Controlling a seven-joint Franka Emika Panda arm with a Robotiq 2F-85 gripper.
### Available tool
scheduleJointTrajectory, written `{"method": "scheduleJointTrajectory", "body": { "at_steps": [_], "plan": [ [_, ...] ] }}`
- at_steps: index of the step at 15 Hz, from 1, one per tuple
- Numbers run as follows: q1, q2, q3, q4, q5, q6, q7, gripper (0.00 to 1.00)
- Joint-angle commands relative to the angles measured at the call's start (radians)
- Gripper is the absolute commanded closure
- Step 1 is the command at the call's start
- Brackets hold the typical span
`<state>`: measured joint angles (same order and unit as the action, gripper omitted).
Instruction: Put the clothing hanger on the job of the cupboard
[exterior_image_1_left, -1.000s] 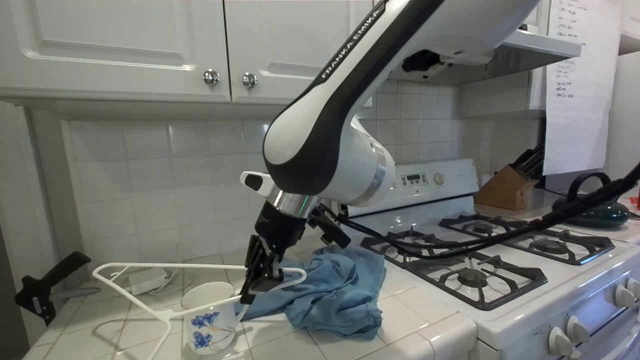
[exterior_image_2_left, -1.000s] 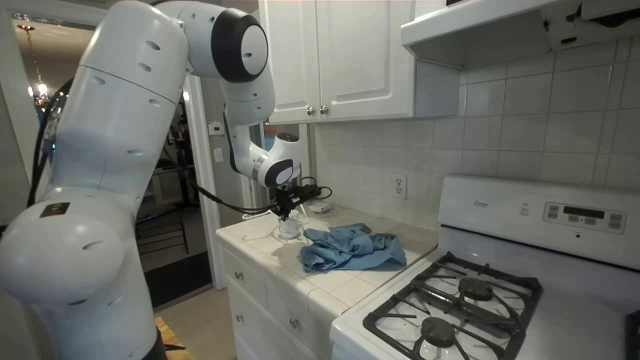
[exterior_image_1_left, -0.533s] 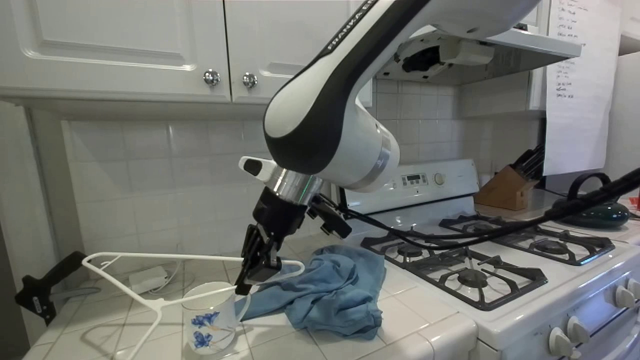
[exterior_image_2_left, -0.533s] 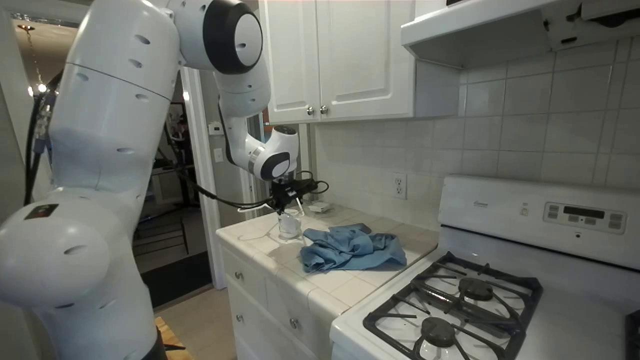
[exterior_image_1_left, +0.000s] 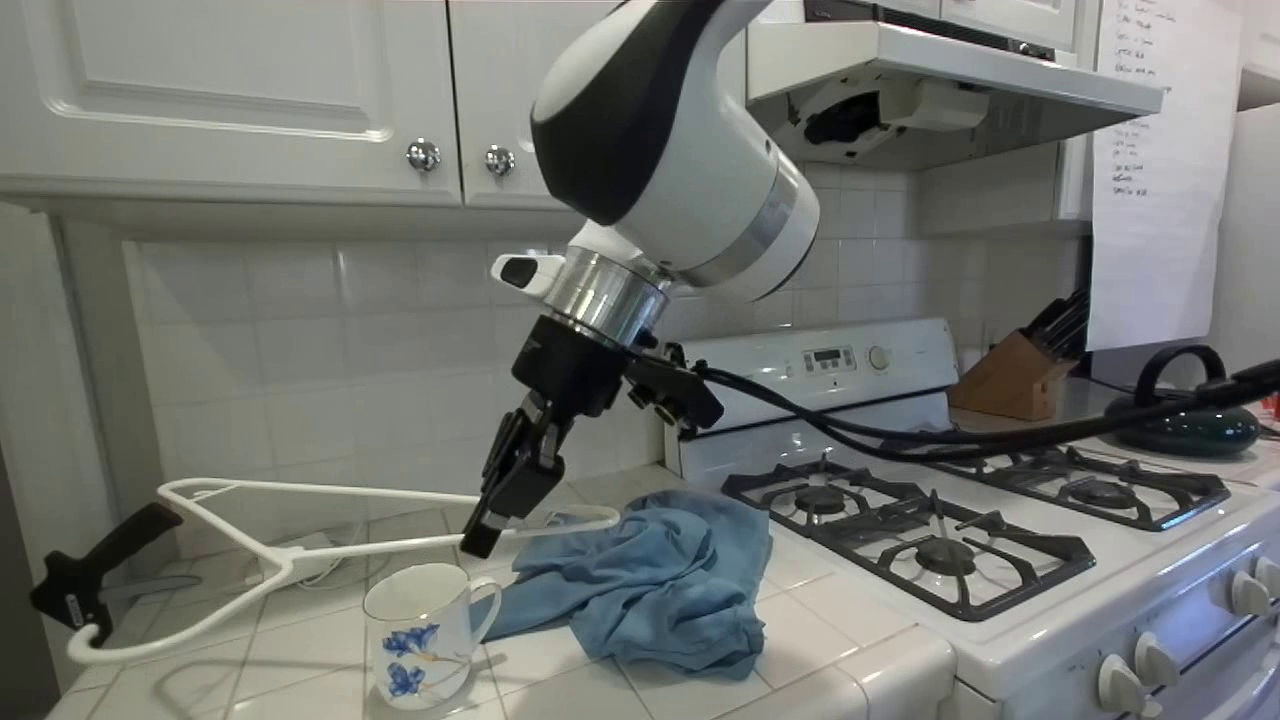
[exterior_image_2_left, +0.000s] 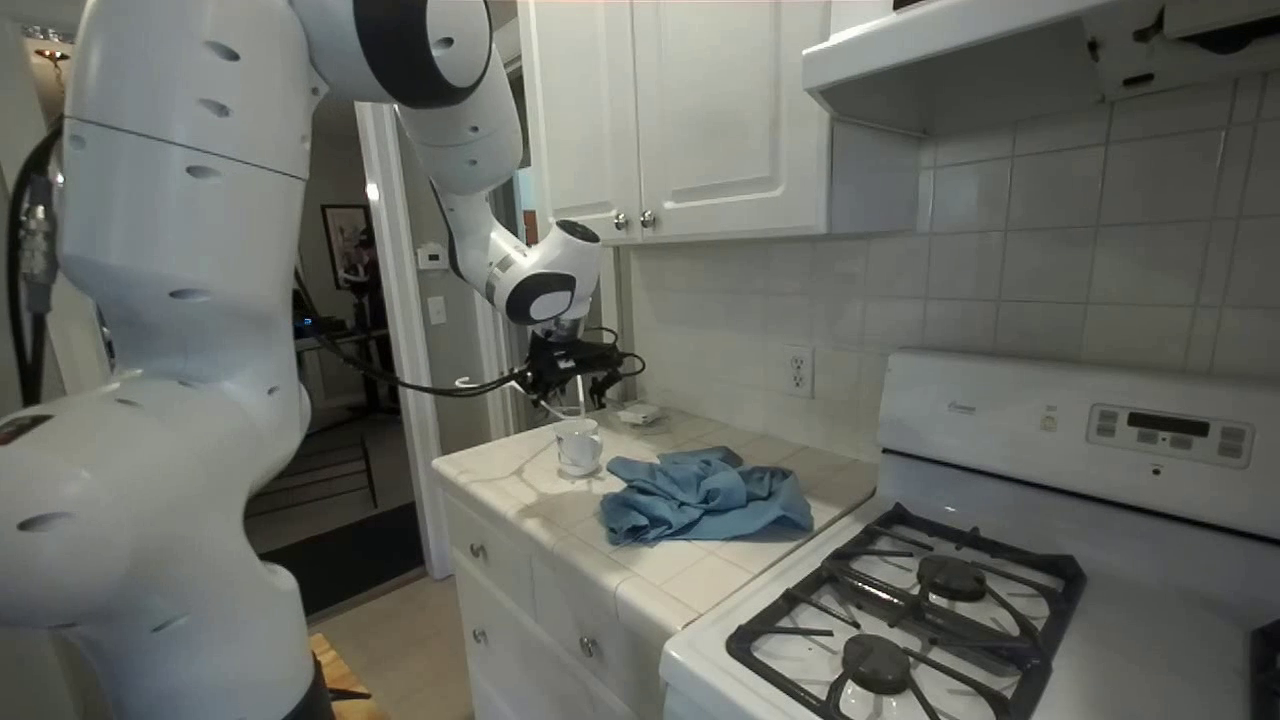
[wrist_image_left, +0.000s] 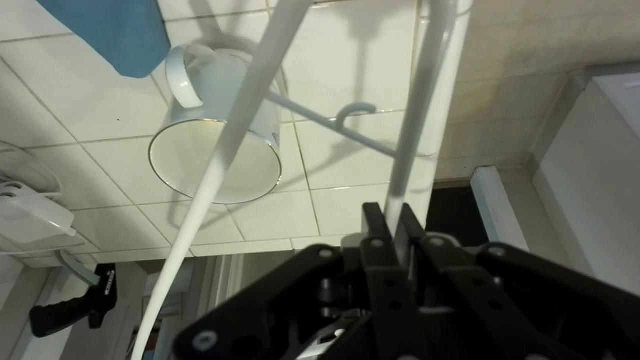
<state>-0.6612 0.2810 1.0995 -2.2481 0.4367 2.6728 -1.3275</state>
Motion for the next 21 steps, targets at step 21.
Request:
{"method": "scheduleJointTrajectory", "body": {
  "at_steps": [21],
  "plan": [
    [-0.787,-0.028,0.361,-0.002,0.481,-0.775,0.033,0.98]
  ]
}}
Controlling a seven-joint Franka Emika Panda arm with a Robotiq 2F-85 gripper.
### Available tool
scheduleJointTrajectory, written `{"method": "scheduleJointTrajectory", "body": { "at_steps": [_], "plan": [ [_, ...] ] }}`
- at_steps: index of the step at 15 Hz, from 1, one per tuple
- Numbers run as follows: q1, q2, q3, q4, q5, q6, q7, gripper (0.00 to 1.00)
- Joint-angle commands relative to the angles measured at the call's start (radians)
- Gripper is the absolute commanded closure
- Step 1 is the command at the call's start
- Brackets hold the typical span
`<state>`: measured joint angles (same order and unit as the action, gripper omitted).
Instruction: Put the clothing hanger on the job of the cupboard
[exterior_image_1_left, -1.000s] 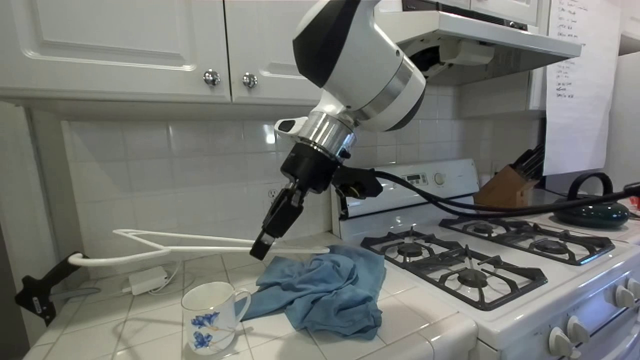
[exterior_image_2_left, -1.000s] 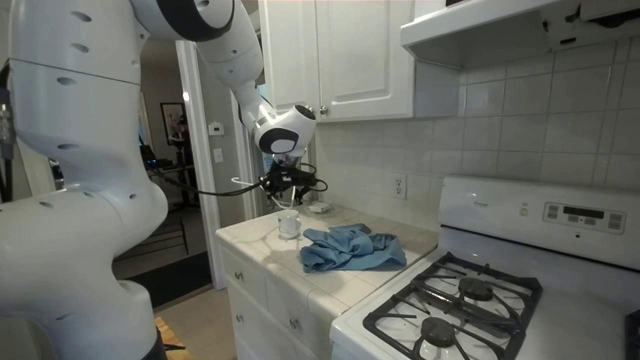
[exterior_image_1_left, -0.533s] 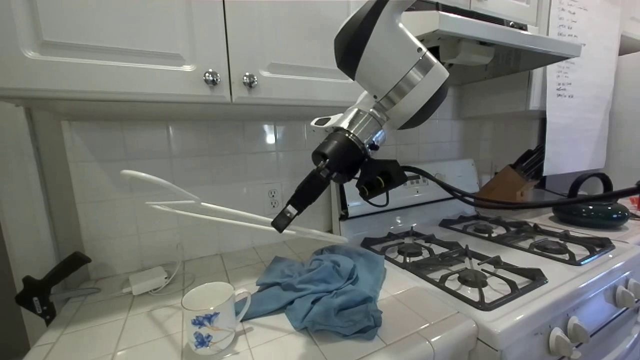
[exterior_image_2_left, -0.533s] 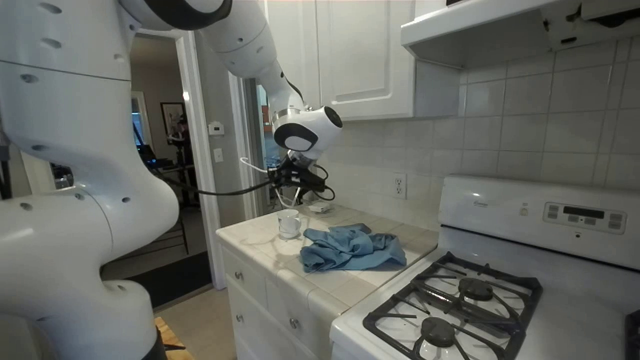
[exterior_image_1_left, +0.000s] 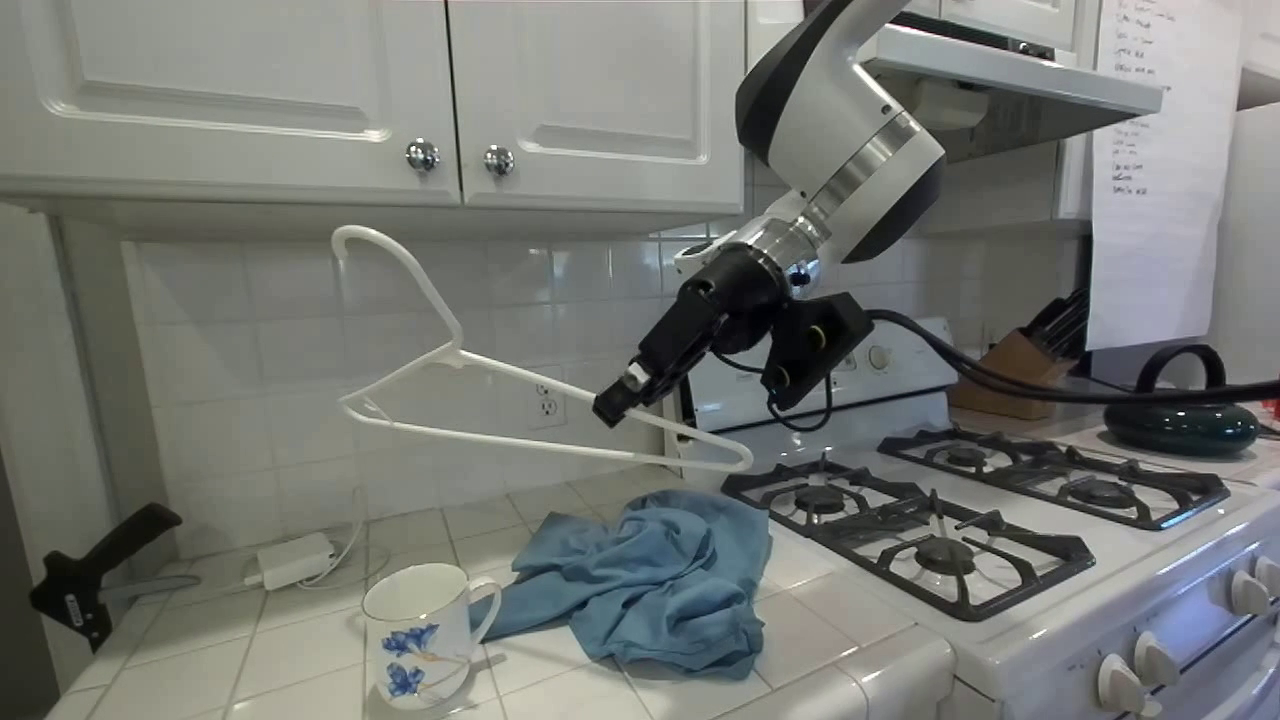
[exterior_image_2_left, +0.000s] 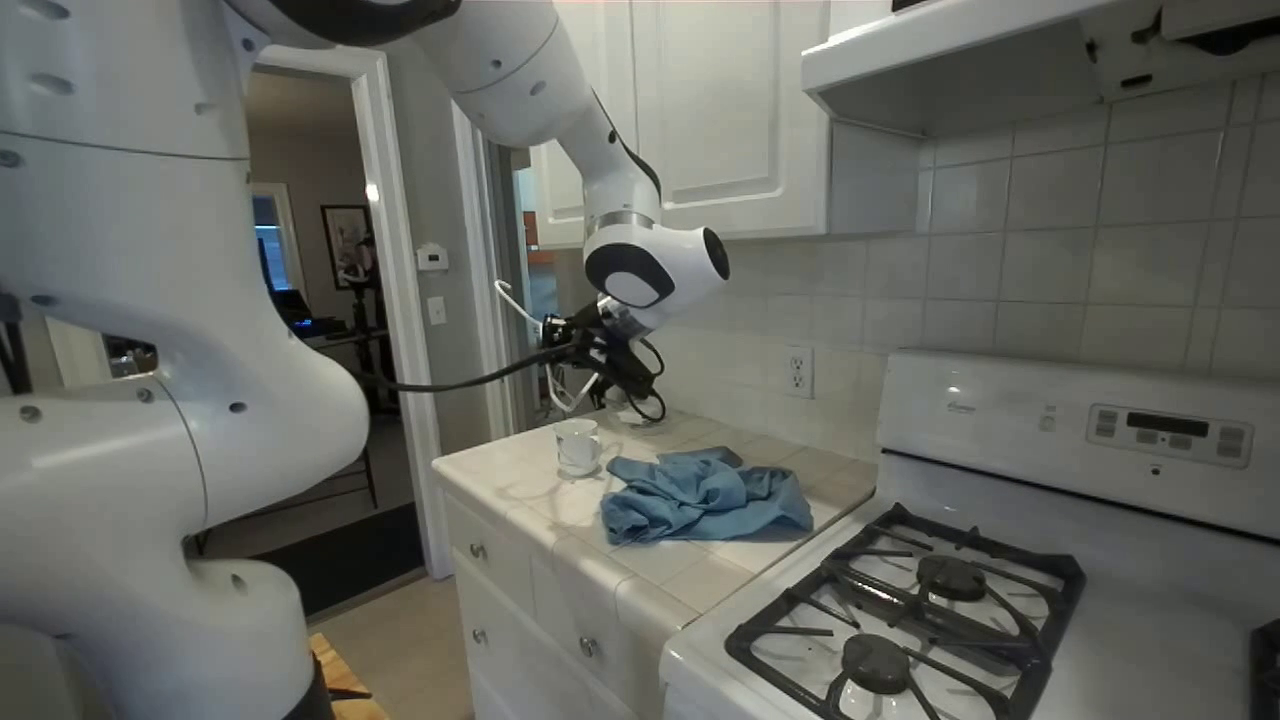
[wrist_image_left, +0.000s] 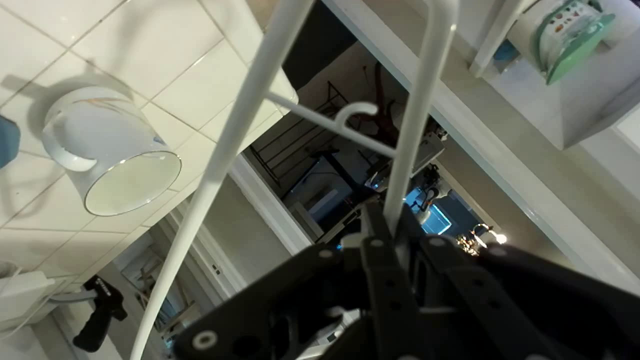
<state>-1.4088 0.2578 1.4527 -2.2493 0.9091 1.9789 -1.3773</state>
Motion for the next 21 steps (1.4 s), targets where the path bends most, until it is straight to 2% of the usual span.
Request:
{"method": "scheduleJointTrajectory", "body": {
  "at_steps": [1,5,6,10,11,16,17,19,21],
  "plan": [
    [-0.054,-0.014,0.012,-0.002,0.006,-0.103,0.105,0.98],
    [-0.116,0.004,0.02,-0.02,0.038,-0.154,0.075,0.98],
    [-0.075,0.0,0.001,-0.003,0.001,-0.134,0.08,0.92],
    [-0.1,0.004,0.002,-0.009,0.002,-0.142,0.08,0.92],
    [-0.1,0.004,0.004,-0.011,0.003,-0.142,0.08,0.96],
    [-0.103,0.074,-0.059,0.031,-0.002,-0.188,0.073,0.98],
    [-0.021,0.008,-0.169,0.052,0.059,-0.264,0.031,0.98],
    [0.073,0.021,-0.287,0.082,0.079,-0.336,0.017,0.98],
    [0.21,0.026,-0.433,0.116,0.105,-0.393,-0.002,0.98]
  ]
}}
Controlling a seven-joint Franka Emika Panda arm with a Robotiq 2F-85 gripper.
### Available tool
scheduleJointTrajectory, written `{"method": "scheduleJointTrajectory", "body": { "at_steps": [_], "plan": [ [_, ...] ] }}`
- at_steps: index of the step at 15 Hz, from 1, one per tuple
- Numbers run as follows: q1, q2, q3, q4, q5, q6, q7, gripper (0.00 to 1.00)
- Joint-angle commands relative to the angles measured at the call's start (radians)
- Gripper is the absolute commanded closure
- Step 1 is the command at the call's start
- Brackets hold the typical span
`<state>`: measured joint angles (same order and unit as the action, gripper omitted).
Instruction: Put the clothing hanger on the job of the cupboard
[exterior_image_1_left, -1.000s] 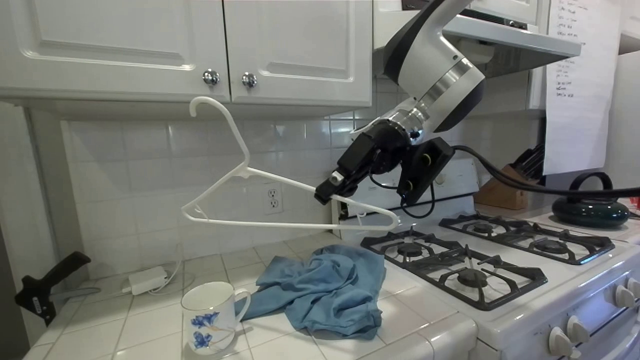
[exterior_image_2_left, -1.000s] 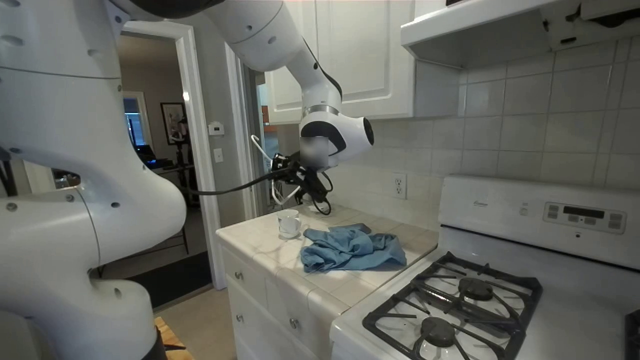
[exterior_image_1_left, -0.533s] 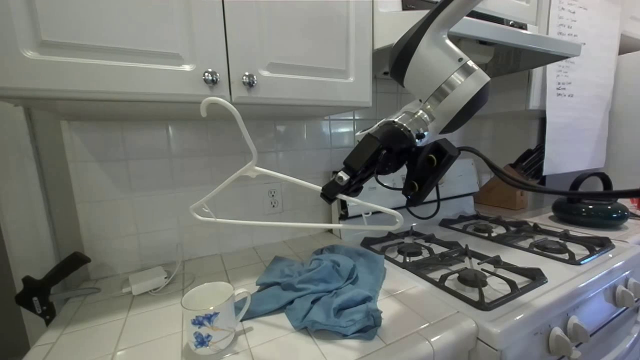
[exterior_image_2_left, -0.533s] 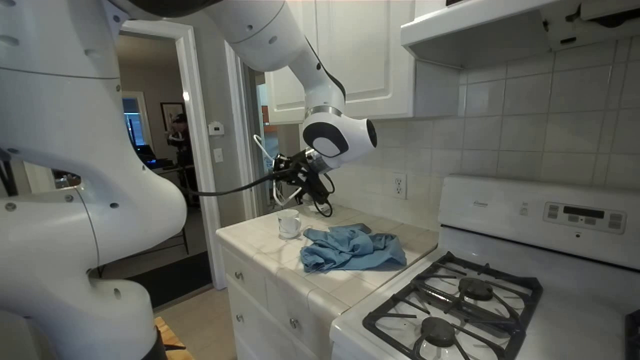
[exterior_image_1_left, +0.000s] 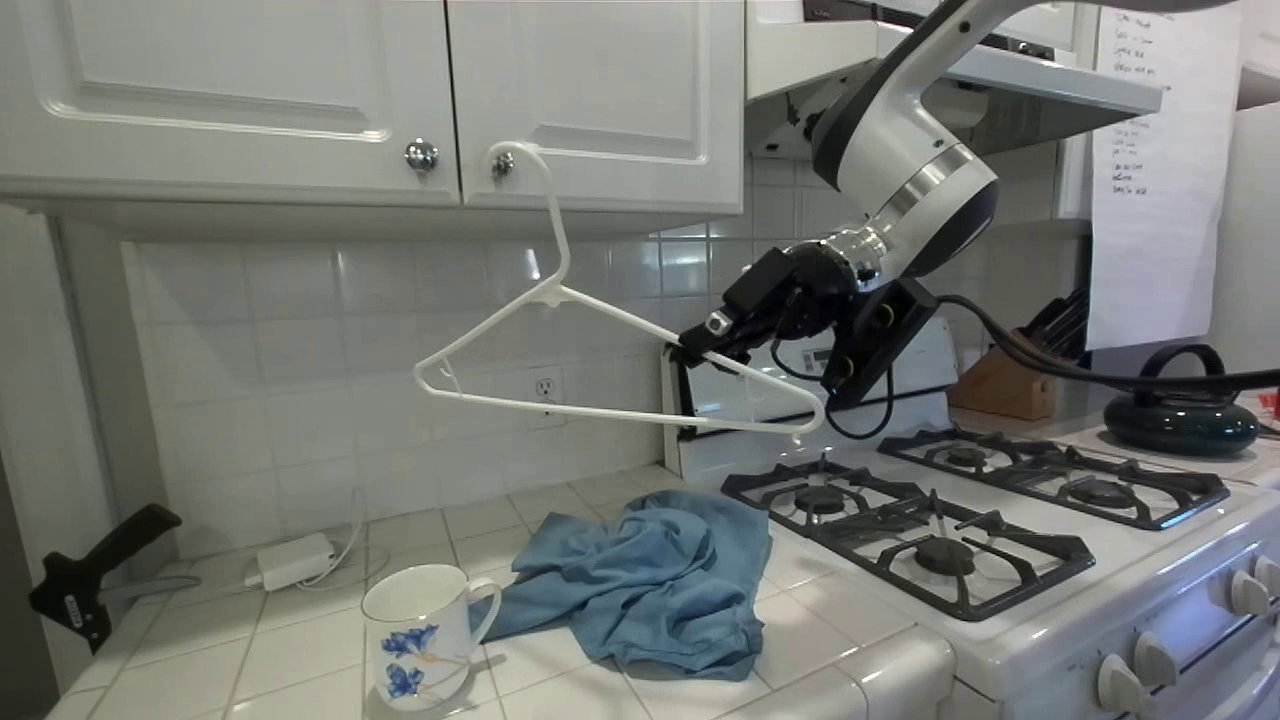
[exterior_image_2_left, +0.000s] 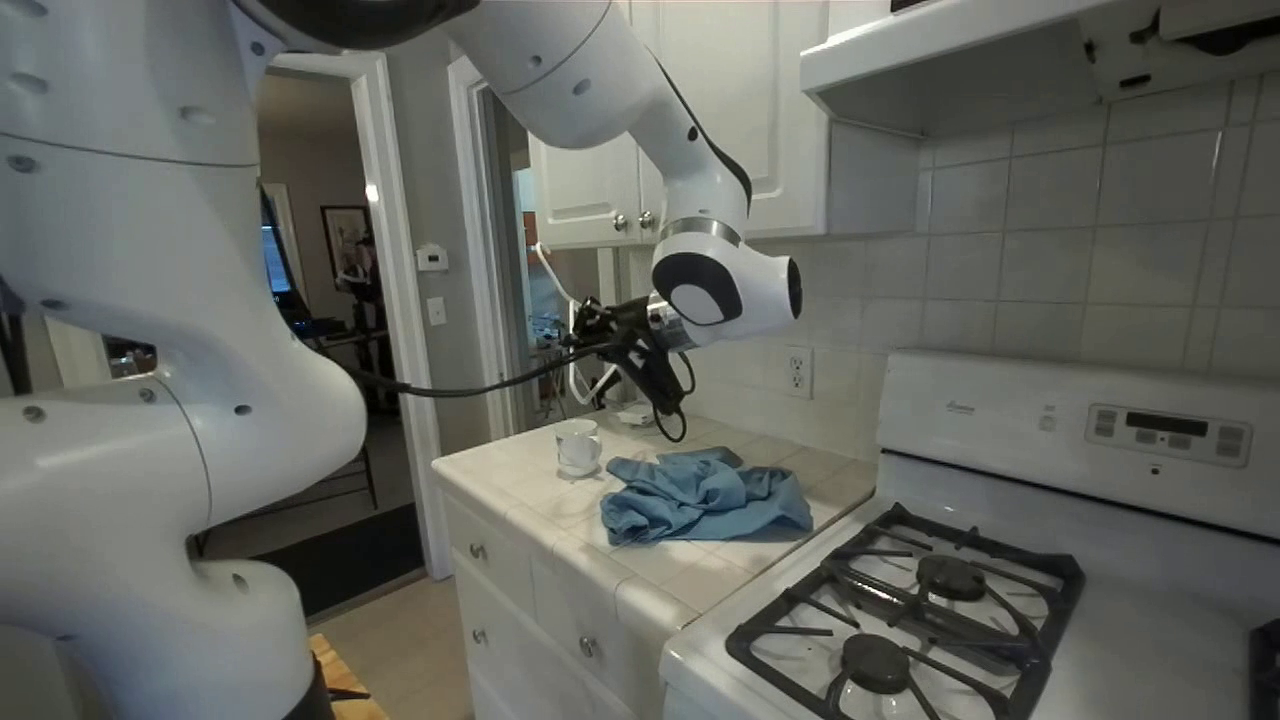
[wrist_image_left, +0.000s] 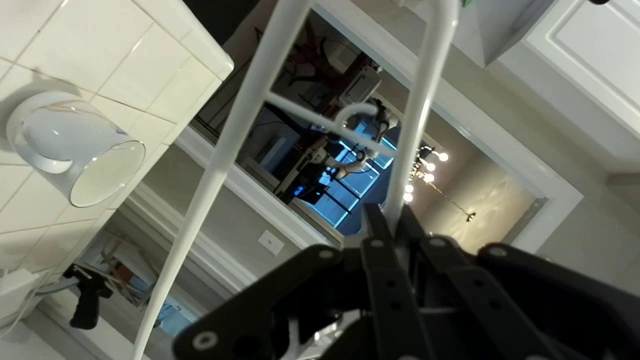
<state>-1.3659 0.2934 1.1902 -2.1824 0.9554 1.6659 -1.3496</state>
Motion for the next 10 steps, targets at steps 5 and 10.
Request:
{"method": "scheduleJointTrajectory", "body": {
  "at_steps": [5,10],
  "plan": [
    [0.395,-0.065,-0.408,0.06,0.108,-0.107,-0.048,0.92],
    [0.399,-0.071,-0.413,0.062,0.107,-0.105,-0.047,0.92]
  ]
}}
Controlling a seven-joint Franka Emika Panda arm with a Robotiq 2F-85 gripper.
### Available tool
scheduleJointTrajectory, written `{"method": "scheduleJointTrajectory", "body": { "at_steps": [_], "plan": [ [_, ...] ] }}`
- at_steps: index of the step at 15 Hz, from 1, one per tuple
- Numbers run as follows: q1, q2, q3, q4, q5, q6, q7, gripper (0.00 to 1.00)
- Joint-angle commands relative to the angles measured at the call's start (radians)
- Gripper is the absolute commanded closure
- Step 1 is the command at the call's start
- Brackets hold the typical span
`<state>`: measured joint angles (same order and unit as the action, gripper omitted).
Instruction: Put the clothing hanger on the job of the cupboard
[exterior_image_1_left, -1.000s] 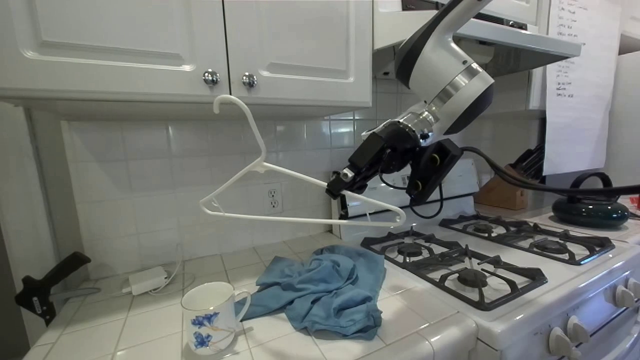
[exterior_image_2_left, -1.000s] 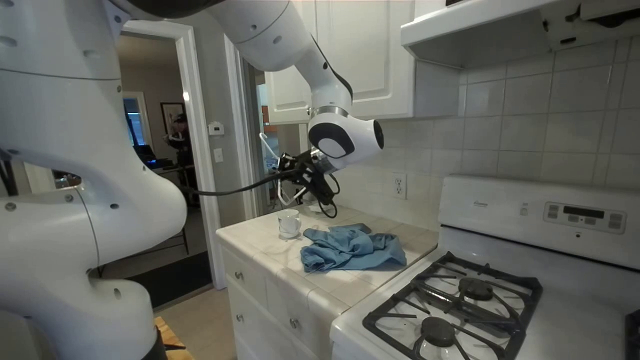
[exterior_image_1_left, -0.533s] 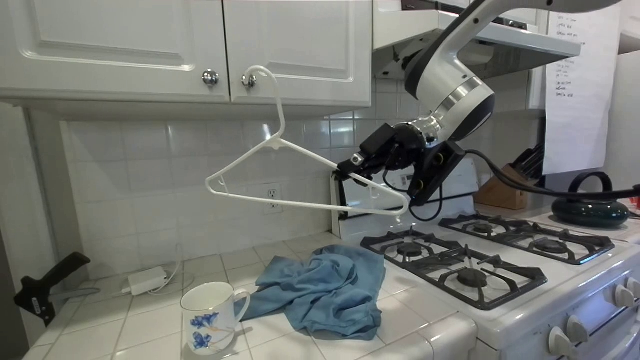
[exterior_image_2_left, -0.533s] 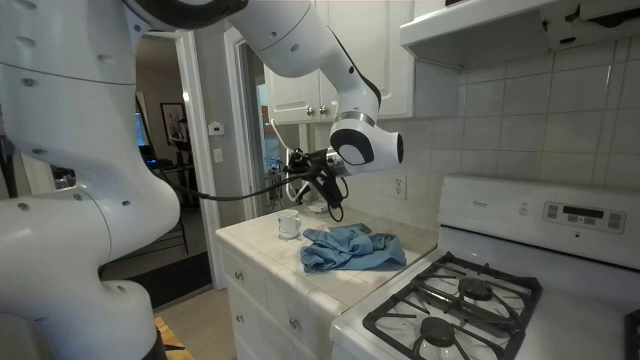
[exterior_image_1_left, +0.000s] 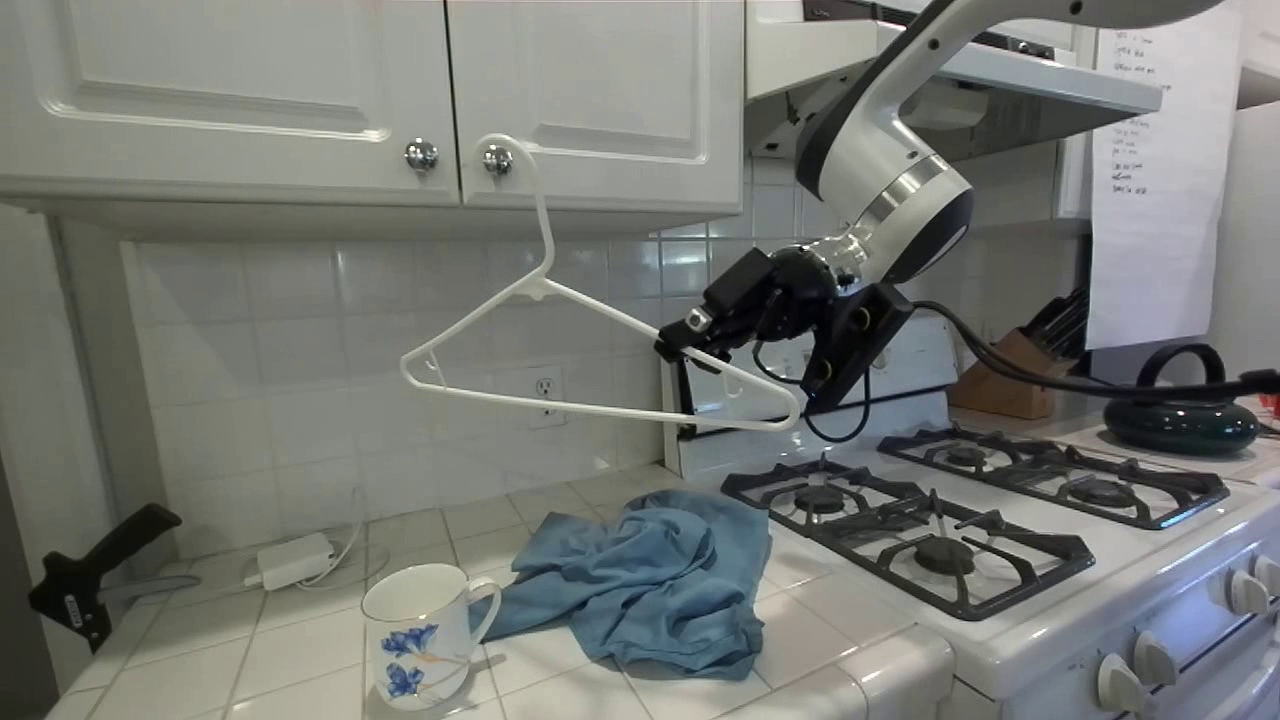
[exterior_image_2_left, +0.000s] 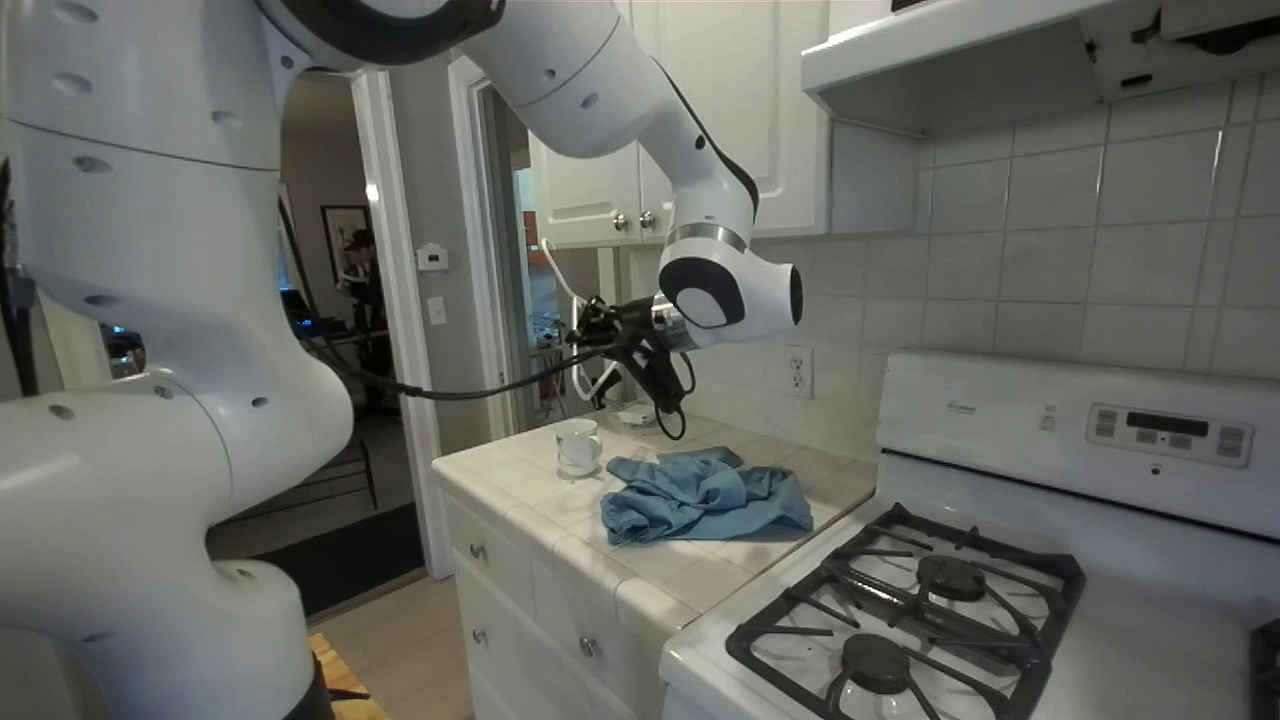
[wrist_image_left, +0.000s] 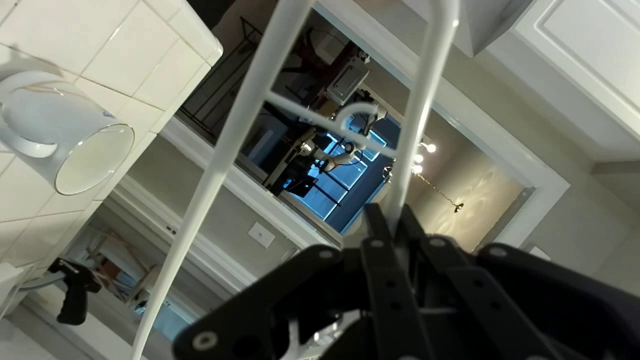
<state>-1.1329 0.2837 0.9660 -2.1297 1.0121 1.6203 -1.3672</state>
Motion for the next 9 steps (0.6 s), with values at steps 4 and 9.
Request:
{"method": "scheduleJointTrajectory", "body": {
  "at_steps": [4,9],
  "plan": [
    [0.268,-0.037,-0.314,0.046,0.065,-0.1,-0.047,0.98],
    [0.593,0.003,-0.706,0.16,0.116,-0.246,-0.094,0.98]
  ]
}}
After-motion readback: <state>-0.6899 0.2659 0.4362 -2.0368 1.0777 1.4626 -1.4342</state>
